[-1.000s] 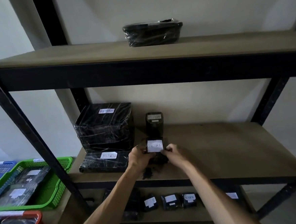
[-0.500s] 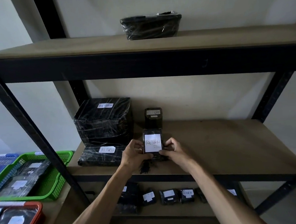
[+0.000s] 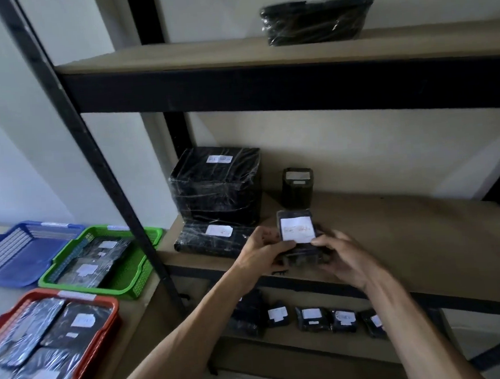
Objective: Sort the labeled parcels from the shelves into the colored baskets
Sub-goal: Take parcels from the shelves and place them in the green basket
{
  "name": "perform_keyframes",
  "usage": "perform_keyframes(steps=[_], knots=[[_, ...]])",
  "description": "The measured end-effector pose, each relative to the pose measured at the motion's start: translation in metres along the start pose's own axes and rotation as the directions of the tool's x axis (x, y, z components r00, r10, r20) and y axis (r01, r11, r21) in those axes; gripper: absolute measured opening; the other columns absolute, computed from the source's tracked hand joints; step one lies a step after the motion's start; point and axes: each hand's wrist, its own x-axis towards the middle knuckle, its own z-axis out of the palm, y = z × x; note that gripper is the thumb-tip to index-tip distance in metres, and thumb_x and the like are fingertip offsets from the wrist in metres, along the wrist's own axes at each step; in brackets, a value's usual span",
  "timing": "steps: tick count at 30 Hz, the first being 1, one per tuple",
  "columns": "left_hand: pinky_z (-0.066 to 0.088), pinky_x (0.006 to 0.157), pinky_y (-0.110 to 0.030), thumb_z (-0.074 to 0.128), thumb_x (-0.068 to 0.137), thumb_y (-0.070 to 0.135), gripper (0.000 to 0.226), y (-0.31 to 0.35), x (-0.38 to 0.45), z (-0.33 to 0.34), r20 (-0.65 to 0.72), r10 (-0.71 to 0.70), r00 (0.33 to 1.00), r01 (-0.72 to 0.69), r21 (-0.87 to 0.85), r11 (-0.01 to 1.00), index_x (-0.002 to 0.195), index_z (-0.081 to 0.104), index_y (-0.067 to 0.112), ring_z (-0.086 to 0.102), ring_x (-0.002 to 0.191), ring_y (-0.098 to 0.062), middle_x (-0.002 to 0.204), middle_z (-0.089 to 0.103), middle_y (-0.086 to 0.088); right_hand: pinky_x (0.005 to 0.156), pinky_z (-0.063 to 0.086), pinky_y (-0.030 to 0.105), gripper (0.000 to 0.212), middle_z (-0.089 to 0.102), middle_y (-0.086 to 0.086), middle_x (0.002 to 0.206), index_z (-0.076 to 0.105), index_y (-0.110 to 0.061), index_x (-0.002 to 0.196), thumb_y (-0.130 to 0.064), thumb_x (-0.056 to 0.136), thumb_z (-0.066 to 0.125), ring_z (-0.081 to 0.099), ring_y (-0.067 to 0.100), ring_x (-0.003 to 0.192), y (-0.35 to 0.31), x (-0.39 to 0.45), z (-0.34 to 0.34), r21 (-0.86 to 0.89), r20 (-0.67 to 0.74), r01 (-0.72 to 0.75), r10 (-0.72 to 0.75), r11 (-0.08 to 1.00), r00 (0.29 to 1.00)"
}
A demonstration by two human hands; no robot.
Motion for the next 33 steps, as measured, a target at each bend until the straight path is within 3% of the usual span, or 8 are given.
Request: perform_keyframes(steps=[4,10,14,21,23,26,30,33], knots=[[0.061,0.068,-0.039,0.083,0.080,0.025,0.056,0.012,-0.032,-0.027,0.135,-0.144,0.980,0.161,-0.127,0.979,0.125,0.056,0.006,0.073,0.084,-0.027,0.100,0.074,-0.012,0.083,0.061,0.046,0.054,0.068,0.022,0.126,0.060,-0.013,0.132,0.002,0.080,0.065,0.067,0.034,0.106,0.006,-0.022,0.033,0.000,0.186,-0.016,0.016,1.000,0.982],[0.062,0.071,-0.044,0.083,0.080,0.026,0.055,0.002,-0.080,-0.119,0.194,-0.152,0.969,0.172,-0.092,0.981,0.128,0.061,0.008,0.072,0.095,-0.030,0.118,0.071,-0.020,0.077,0.060,0.038,0.062,0.062,0.023,0.132,0.052,-0.007,0.141,-0.020,0.086,0.076,0.067,0.030,0.103,0.046,-0.033,0.109,-0.119,0.227,-0.071,0.096,0.990,0.969],[0.060,0.058,-0.033,0.074,0.089,0.022,0.035,-0.005,-0.125,-0.200,0.218,-0.119,0.969,0.138,-0.076,0.988,0.121,0.068,0.008,0.071,0.069,-0.017,0.089,0.075,-0.009,0.091,0.054,0.056,0.060,0.060,0.027,0.135,0.050,-0.005,0.137,-0.028,0.088,0.076,0.063,0.039,0.109,0.091,-0.033,0.181,-0.146,0.176,-0.120,0.145,0.982,0.974],[0.051,0.049,-0.023,0.076,0.086,0.025,0.026,-0.043,-0.192,-0.340,0.158,-0.143,0.977,0.156,-0.073,0.985,0.105,0.073,0.007,0.062,0.061,-0.013,0.083,0.069,-0.005,0.079,0.060,0.054,0.037,0.067,0.023,0.116,0.055,-0.009,0.122,-0.023,0.092,0.071,0.067,0.036,0.099,0.179,-0.024,0.306,-0.250,0.096,-0.184,0.213,0.951,0.972],[0.049,0.054,-0.025,0.078,0.085,0.030,0.024,-0.053,-0.203,-0.373,0.142,-0.146,0.979,0.155,-0.052,0.986,0.098,0.074,0.010,0.058,0.063,-0.013,0.077,0.063,-0.003,0.084,0.057,0.059,0.043,0.065,0.022,0.114,0.053,-0.010,0.130,-0.022,0.093,0.070,0.065,0.038,0.100,0.202,-0.016,0.331,-0.275,0.108,-0.210,0.247,0.938,0.963],[0.052,0.073,-0.039,0.081,0.081,0.036,0.042,-0.064,-0.206,-0.414,0.117,-0.174,0.978,0.180,-0.048,0.982,0.110,0.073,0.006,0.060,0.089,-0.032,0.098,0.067,-0.018,0.081,0.057,0.056,0.035,0.066,0.015,0.104,0.055,-0.015,0.131,-0.019,0.096,0.062,0.067,0.033,0.087,0.226,0.000,0.364,-0.301,0.132,-0.212,0.261,0.930,0.956],[0.052,0.094,-0.058,0.072,0.089,0.023,0.029,-0.073,-0.192,-0.452,0.037,-0.185,0.982,0.188,-0.090,0.978,0.110,0.075,0.004,0.063,0.097,-0.038,0.107,0.071,-0.020,0.075,0.059,0.054,0.032,0.063,0.015,0.103,0.054,-0.012,0.128,-0.014,0.096,0.056,0.067,0.030,0.077,0.244,0.037,0.395,-0.310,0.068,-0.212,0.244,0.927,0.967],[0.062,0.081,-0.043,0.065,0.095,0.014,0.018,-0.074,-0.172,-0.477,-0.005,-0.170,0.985,0.169,-0.057,0.984,0.108,0.076,0.007,0.072,0.088,-0.029,0.108,0.074,-0.018,0.077,0.059,0.056,0.030,0.064,0.016,0.105,0.054,-0.017,0.125,-0.013,0.095,0.056,0.066,0.031,0.084,0.253,0.074,0.410,-0.346,0.011,-0.194,0.211,0.918,0.977]])
